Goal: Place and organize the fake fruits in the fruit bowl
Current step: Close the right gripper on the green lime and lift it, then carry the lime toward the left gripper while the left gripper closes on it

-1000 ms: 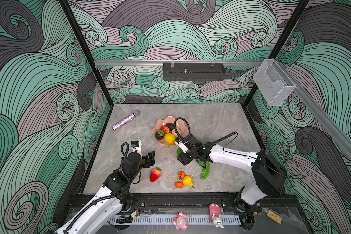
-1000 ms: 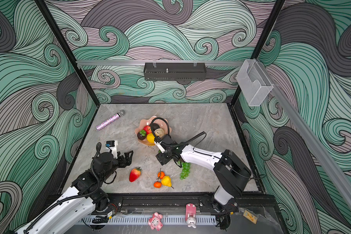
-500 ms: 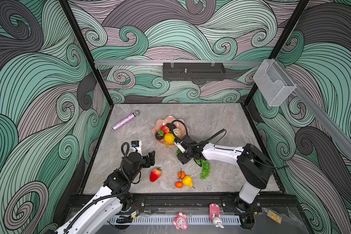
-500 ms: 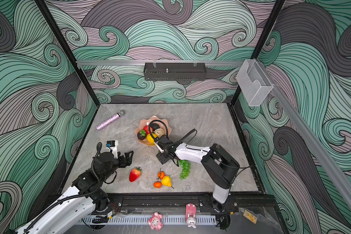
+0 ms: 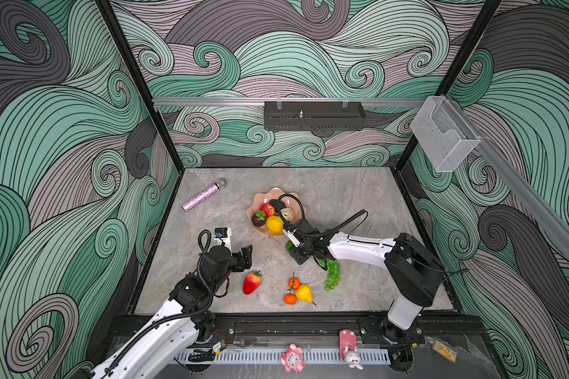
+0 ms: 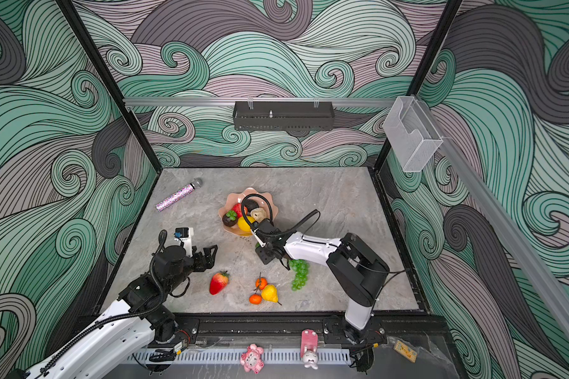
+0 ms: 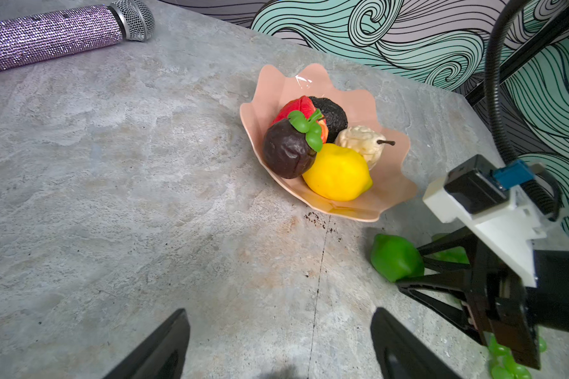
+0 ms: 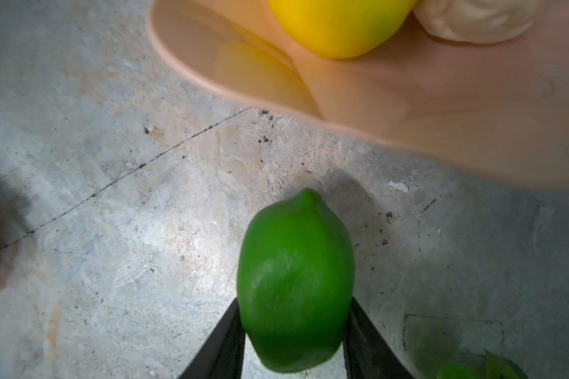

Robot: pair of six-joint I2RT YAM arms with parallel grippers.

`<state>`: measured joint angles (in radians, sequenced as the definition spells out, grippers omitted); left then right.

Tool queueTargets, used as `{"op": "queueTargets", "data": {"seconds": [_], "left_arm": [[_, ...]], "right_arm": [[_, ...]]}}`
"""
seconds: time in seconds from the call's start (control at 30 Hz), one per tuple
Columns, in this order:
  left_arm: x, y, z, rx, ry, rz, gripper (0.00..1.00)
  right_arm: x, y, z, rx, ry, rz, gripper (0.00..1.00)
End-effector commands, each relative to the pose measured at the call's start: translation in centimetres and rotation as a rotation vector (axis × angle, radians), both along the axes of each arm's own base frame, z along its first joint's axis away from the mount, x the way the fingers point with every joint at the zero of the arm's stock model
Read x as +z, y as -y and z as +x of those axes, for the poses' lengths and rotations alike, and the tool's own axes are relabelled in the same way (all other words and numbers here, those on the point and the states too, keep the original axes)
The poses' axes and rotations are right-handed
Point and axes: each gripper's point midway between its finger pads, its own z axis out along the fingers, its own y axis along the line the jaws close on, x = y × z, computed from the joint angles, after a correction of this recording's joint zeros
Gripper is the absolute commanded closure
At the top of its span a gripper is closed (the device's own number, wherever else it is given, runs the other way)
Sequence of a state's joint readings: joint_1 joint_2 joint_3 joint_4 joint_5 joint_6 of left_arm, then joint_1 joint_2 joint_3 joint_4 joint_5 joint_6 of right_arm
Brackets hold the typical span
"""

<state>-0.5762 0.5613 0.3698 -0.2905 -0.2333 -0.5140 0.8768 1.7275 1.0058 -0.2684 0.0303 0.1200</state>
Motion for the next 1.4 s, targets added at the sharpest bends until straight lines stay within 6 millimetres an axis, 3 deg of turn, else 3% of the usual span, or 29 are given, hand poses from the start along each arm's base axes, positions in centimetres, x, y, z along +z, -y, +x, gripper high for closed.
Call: {"op": "queueTargets", "data": {"seconds": [0.0, 0.1, 0.23, 0.43, 0.6, 0.87, 0.97, 1.37], "left_arm": [[1.8, 0.3, 0.5, -0.008, 0.036, -0.024, 0.12], [1.8, 0.8, 0.3, -0.007, 0.006, -0.074, 0.12], [2.2, 3.2, 0.2, -0.064, -0.052, -0.216, 0.12], [4.7, 7.2, 0.4, -0.168, -0.132, -0.398, 0.12], [6.8, 10.0, 0.7, -0.261, -0.126, -0.507, 0.12], [6.9, 11.5, 0.7, -0.289, -0.159, -0.544, 0.14], [6.5, 12.0, 0.7, -0.301, -0.176, -0.551, 0.18], [6.7, 13.6, 0.3, -0.355, -0.2, -0.565, 0.5]], "right_arm": [[2.0, -0.2, -1.5, 0.001, -0.025, 0.087, 0.56], [3.5, -0.2, -3.1, 0.008, -0.043, 0.156, 0.56], [5.8, -0.7, -4.5, -0.002, -0.054, 0.286, 0.57], [9.4, -2.8, -4.4, -0.003, -0.008, 0.466, 0.58], [11.1, -4.4, -4.3, 0.031, 0.043, 0.515, 0.59], [13.2, -5.7, -5.0, 0.06, 0.135, 0.604, 0.6], [13.7, -6.0, -5.1, 0.061, 0.173, 0.62, 0.6], [14.2, -6.1, -4.8, 0.038, 0.25, 0.605, 0.61]]}}
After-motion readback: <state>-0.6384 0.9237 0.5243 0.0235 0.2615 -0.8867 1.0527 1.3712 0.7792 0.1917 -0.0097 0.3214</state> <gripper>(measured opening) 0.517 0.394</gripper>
